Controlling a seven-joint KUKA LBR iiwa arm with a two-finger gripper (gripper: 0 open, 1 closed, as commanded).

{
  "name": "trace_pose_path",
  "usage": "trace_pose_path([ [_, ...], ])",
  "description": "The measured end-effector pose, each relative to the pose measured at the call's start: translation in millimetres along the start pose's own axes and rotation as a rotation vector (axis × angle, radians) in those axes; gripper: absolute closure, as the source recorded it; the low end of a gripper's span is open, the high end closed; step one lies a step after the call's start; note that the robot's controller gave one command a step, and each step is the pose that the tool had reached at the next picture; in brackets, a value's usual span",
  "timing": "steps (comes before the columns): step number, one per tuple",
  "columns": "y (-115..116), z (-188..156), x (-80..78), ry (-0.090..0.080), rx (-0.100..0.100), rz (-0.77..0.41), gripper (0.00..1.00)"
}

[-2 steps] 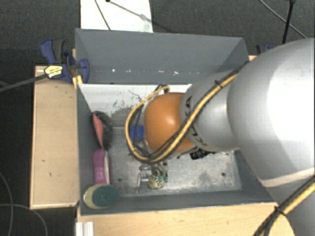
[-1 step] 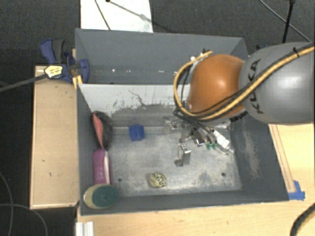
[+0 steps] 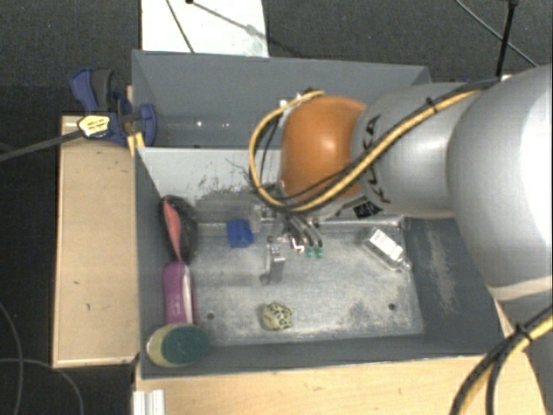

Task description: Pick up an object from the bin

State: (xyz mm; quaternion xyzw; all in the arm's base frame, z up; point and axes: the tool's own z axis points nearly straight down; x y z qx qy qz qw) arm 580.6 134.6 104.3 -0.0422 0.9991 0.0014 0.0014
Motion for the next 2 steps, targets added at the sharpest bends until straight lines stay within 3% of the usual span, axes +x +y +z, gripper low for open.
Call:
trace_pose_path([
  [1, 55.8, 30.0, -18.2, -0.015, -0.002, 0.031, 0.0],
  [2, 52.9, 28.1, -18.3, -0.015, -0.001, 0.038, 1.0],
])
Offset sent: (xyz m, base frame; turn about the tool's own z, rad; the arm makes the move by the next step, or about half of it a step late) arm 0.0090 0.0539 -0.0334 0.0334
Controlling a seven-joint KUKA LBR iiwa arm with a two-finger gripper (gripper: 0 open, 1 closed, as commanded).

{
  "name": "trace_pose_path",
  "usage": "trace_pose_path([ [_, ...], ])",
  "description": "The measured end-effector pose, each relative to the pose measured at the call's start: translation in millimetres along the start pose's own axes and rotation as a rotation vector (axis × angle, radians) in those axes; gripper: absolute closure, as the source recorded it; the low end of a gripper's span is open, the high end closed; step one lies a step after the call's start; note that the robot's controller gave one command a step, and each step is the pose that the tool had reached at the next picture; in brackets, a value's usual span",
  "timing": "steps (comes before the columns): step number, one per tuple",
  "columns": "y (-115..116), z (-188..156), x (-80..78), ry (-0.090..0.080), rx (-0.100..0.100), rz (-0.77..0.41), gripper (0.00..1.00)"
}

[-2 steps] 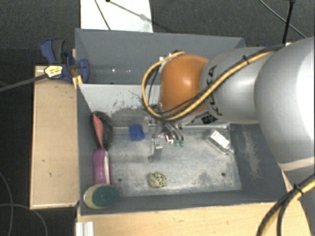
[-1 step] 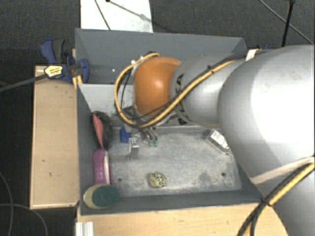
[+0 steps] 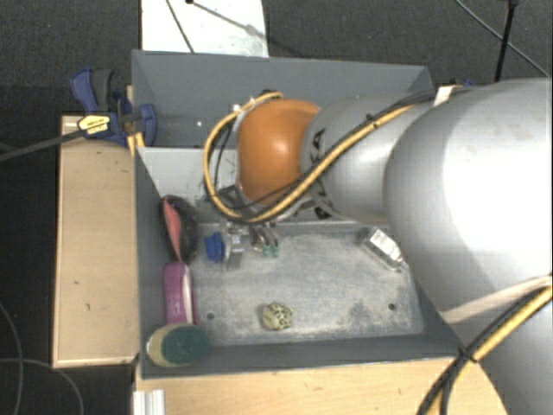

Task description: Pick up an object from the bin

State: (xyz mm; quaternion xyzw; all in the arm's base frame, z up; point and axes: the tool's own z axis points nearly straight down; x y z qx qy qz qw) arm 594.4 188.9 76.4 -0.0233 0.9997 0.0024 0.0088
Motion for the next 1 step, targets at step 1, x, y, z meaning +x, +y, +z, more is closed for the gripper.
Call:
trace_pose_path([
  [1, 3.3, -132.8, 25.6, 0.008, 0.001, 0.028, 1.0],
])
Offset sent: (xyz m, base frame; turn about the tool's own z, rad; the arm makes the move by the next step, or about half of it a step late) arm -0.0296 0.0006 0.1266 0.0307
